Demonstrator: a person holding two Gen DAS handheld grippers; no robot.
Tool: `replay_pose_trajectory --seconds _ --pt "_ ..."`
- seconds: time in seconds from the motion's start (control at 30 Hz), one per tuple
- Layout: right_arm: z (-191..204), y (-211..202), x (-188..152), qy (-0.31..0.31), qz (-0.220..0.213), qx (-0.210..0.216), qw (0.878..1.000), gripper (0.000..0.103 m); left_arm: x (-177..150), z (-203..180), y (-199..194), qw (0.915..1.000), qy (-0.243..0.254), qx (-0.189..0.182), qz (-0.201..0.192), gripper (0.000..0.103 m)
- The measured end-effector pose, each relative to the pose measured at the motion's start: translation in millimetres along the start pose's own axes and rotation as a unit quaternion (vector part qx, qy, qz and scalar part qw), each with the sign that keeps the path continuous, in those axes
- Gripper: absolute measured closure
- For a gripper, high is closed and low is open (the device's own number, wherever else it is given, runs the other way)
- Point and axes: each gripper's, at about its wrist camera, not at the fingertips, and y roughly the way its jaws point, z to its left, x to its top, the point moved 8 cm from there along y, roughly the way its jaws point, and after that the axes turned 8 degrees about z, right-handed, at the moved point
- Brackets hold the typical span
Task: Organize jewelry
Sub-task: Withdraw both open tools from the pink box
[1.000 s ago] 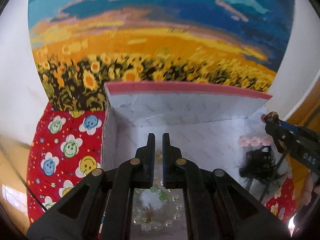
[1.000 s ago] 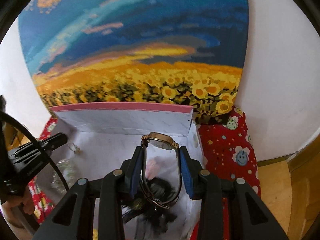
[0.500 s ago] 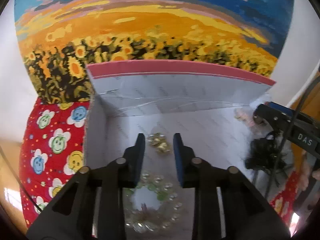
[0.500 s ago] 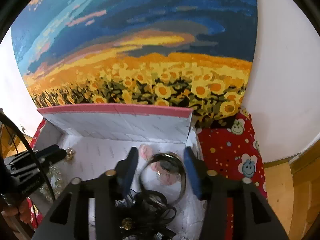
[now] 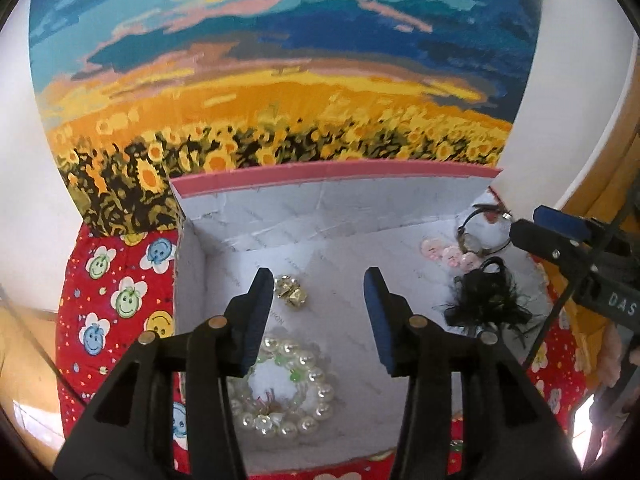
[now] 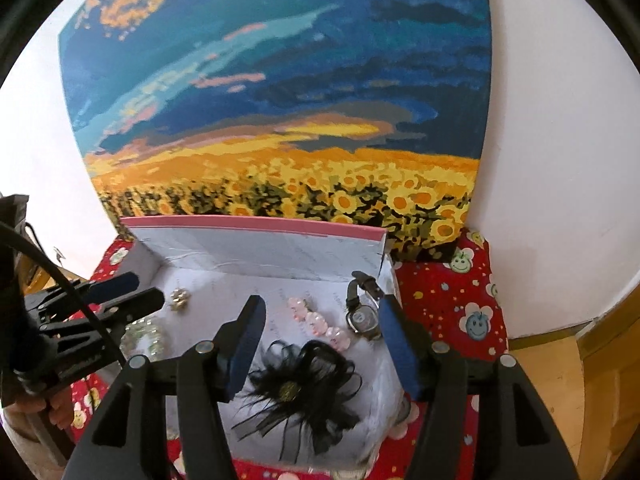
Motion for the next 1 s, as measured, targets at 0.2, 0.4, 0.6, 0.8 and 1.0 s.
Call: replay_pose_trajectory --seconds 0.2,0.4,0.6,0.8,1.0 --pt "13 -25 -6 -0.005 -0.01 0.019 1.0 0.04 1 1 -16 0.9999 -0.007 -0.005 -0.009 0.063" --pt "23 -39 -23 -0.002 0.002 0.037 0.999 0.04 -9 -2 -35 0.9997 0.0 0.002 -0.022 0.063" --pt "30 -59 -42 0.004 0.004 0.052 0.999 0.04 -27 3 -55 0.9996 -0.002 0.015 -0.023 0.062" --pt "41 -74 -65 0.007 0.004 0.064 0.998 0.04 -50 22 -80 0.999 -0.02 0.033 -0.021 0.062" --pt "54 -75 -93 0.013 0.013 0.075 0.997 0.039 -77 39 -111 0.9974 -0.031 0.057 -0.03 0.062"
